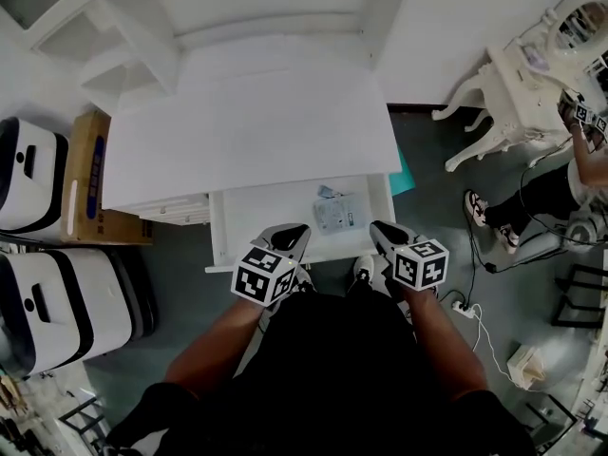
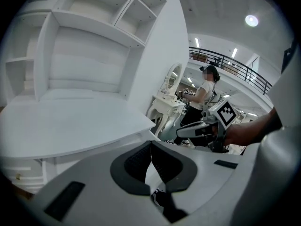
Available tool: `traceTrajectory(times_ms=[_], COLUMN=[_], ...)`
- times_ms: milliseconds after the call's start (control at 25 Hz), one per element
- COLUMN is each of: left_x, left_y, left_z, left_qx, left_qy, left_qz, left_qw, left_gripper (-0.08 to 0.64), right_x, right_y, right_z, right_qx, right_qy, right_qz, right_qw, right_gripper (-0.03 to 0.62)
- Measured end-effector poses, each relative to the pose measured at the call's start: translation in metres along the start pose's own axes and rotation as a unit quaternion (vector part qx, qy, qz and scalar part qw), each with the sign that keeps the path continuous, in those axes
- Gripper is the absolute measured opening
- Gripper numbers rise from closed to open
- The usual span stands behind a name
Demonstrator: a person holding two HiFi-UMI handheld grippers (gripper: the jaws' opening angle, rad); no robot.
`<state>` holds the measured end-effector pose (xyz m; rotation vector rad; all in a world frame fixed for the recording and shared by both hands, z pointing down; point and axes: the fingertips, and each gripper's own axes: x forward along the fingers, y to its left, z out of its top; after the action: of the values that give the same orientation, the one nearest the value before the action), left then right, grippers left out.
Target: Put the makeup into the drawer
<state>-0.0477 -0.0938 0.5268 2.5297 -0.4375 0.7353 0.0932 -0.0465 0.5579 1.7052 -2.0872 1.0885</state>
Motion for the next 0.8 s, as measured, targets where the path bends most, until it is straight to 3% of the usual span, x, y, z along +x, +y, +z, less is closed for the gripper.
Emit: traceTrajectory(times_ms=[280, 600, 800], left_x=[0.012, 0.01, -0.003], left_y=[-0.018, -0.049, -0.088], left_z=[0.013, 0.015, -0.009], left_qx=[0.0, -0.018, -0.078], left_qy=[-0.016, -0.044, -0.074], left_qz=[-0.008, 0.043, 0.087], left_qw=[0.9998, 0.9979, 0.9904], left_gripper=[0.011, 0.011, 0.011], right_x=[-0.031, -0.07, -0.111], right_y=[0.014, 0.024, 0.015], right_z=[0.01, 0.021, 0.009], right_qx=[-0.016, -0.083, -0.118], right_qy=[-0.029, -0.046, -0.054], right_qz=[0.041, 0.091, 0.12], right_qw=[0.999, 0.991, 0.984], right_gripper=[0.038, 0.035, 0.031])
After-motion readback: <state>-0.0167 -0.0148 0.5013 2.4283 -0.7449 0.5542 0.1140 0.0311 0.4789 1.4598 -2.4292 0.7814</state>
